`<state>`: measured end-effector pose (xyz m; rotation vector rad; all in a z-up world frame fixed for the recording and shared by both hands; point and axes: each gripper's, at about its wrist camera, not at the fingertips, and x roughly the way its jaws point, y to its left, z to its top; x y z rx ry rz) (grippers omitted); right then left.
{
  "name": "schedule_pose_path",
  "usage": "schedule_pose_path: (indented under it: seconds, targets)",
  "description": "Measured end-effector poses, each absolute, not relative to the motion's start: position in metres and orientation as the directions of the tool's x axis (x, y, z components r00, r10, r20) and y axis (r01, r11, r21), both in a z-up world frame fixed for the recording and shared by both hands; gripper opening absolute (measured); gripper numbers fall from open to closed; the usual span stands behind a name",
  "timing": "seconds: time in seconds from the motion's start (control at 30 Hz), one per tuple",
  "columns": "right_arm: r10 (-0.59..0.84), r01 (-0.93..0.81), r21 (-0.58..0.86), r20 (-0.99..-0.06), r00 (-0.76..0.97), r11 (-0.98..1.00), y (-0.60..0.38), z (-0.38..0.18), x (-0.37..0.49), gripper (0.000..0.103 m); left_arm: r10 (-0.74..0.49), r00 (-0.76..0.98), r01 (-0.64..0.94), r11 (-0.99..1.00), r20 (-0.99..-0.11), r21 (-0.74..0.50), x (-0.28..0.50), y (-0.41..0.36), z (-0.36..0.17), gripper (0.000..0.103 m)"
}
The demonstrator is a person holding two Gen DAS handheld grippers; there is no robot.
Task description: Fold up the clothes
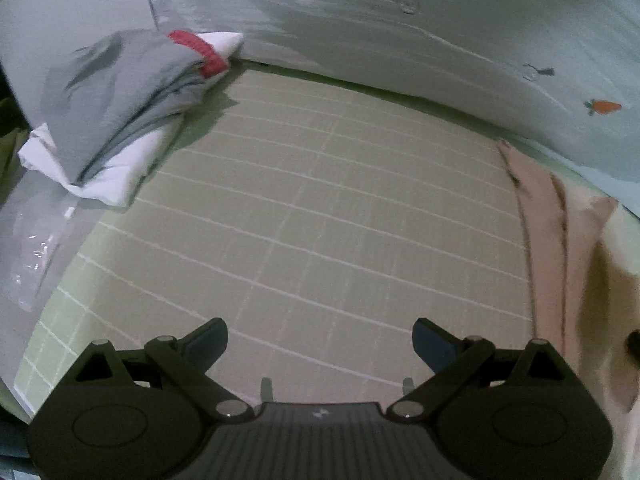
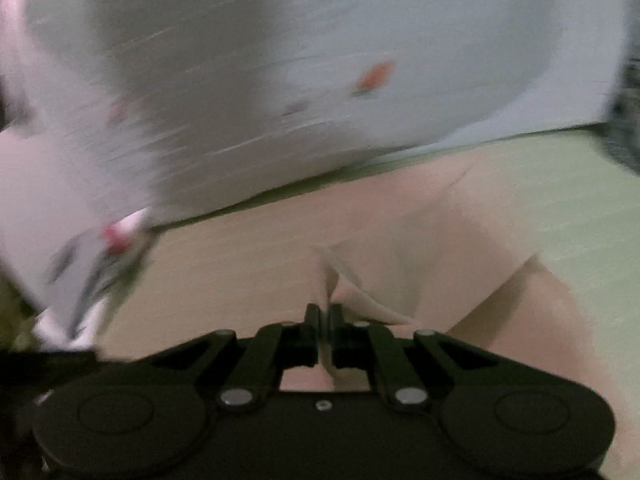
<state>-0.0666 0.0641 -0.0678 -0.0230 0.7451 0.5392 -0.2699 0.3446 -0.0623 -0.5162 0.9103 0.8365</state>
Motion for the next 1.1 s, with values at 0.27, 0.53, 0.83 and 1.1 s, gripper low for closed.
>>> schedule_pose_path:
  seconds: [0.27, 0.53, 0.83, 1.1]
  targets:
    - [0.485, -0.554, 0.127, -0.664, 0.569, 0.823, 0.115, -0.071, -0.101, 0.061, 0.365, 0.379, -0.8, 0.592, -0.85, -0.102, -0.256, 0.337, -0.067, 0.098]
    - [0.155, -0.337, -0.084, -0.767, 0.623, 0.938, 0.039, -0.108, -0.055, 0.098, 0.26, 0.41, -0.71, 0.692, -0.874, -0.127, -0.197, 0.3, -0.082, 0.098]
    - [0.111, -0.222, -0.019, -0.821, 0.559, 0.975, -0.013, -0.141, -0.045, 0.078, 0.138, 0.402, -0.583, 0.801, -0.905, -0.137, -0.14, 0.283, -0.115, 0.096]
    - [0.155, -0.241, 0.019, -0.815, 0.559, 0.97, -0.003, -0.143, -0.041, 0.005, 0.034, 0.416, -0.518, 0.83, -0.909, -0.206, -0.131, 0.287, -0.133, 0.012]
